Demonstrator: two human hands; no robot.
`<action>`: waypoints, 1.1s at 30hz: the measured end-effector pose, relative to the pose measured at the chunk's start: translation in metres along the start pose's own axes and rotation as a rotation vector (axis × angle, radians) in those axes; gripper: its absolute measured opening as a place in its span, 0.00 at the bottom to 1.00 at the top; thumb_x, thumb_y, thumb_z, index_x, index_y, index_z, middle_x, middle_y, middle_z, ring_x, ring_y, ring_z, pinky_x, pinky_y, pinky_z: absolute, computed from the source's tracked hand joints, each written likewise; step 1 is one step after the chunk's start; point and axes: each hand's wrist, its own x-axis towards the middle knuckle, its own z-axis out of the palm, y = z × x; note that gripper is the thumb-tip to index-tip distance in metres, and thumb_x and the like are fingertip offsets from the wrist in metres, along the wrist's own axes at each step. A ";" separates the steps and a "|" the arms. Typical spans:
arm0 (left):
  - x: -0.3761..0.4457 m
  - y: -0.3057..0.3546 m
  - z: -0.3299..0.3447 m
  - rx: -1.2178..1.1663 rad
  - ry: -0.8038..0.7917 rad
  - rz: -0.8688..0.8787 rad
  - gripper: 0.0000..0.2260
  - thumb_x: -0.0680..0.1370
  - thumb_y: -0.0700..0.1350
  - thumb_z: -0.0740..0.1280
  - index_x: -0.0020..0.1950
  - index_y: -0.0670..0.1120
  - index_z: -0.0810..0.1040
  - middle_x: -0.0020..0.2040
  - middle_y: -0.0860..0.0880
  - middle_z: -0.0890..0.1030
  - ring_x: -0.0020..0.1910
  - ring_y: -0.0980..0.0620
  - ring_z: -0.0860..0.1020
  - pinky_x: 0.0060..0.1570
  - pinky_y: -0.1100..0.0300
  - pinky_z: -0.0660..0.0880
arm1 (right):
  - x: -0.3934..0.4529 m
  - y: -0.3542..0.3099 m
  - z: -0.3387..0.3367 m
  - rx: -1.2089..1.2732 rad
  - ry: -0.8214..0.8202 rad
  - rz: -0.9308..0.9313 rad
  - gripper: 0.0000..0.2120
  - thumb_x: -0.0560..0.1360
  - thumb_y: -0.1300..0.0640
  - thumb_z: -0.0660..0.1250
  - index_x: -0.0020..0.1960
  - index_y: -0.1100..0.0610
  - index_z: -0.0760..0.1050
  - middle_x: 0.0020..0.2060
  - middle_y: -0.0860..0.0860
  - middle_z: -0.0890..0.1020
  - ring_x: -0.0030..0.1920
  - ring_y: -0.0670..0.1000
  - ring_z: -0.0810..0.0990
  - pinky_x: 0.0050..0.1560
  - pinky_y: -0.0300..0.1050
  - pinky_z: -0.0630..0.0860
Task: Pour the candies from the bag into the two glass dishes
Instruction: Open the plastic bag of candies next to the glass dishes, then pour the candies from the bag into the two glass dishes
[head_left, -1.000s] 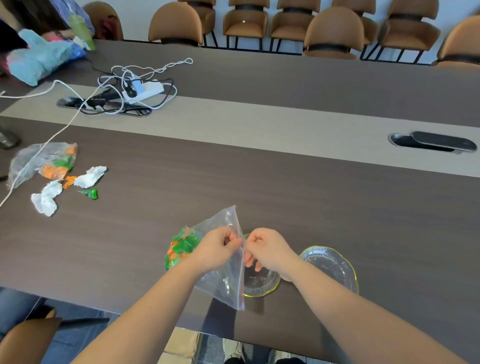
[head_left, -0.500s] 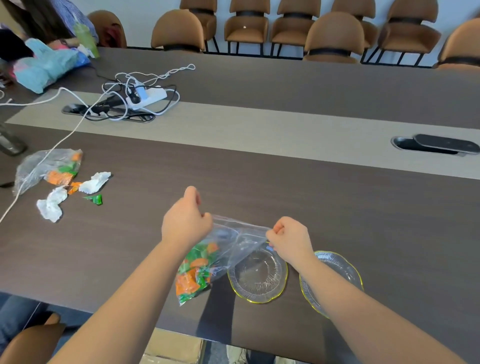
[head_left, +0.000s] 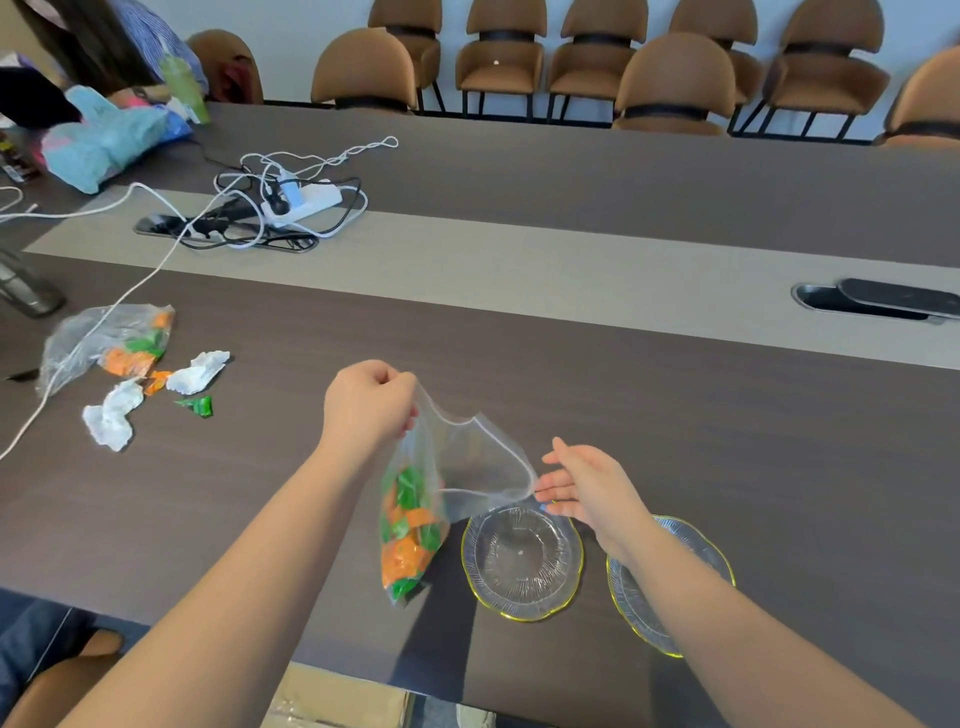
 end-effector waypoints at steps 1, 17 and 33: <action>-0.005 0.008 0.000 -0.065 -0.008 0.008 0.11 0.66 0.38 0.60 0.40 0.31 0.77 0.24 0.48 0.75 0.17 0.57 0.68 0.24 0.65 0.68 | 0.002 0.007 -0.001 0.057 -0.009 0.022 0.13 0.79 0.50 0.61 0.51 0.60 0.75 0.41 0.63 0.83 0.39 0.56 0.81 0.42 0.46 0.80; -0.038 0.086 0.026 -0.527 -0.359 -0.167 0.10 0.71 0.36 0.60 0.31 0.44 0.75 0.21 0.53 0.72 0.21 0.59 0.69 0.20 0.71 0.64 | 0.043 0.056 -0.012 0.853 -0.220 0.148 0.47 0.64 0.31 0.67 0.74 0.57 0.63 0.73 0.58 0.67 0.74 0.59 0.65 0.76 0.59 0.55; 0.013 0.012 0.042 -0.304 -0.462 -0.124 0.10 0.71 0.40 0.59 0.33 0.49 0.77 0.26 0.52 0.72 0.25 0.53 0.63 0.27 0.61 0.58 | 0.012 0.063 -0.074 0.713 -0.146 0.275 0.37 0.68 0.27 0.57 0.51 0.60 0.82 0.47 0.58 0.85 0.48 0.61 0.84 0.54 0.61 0.78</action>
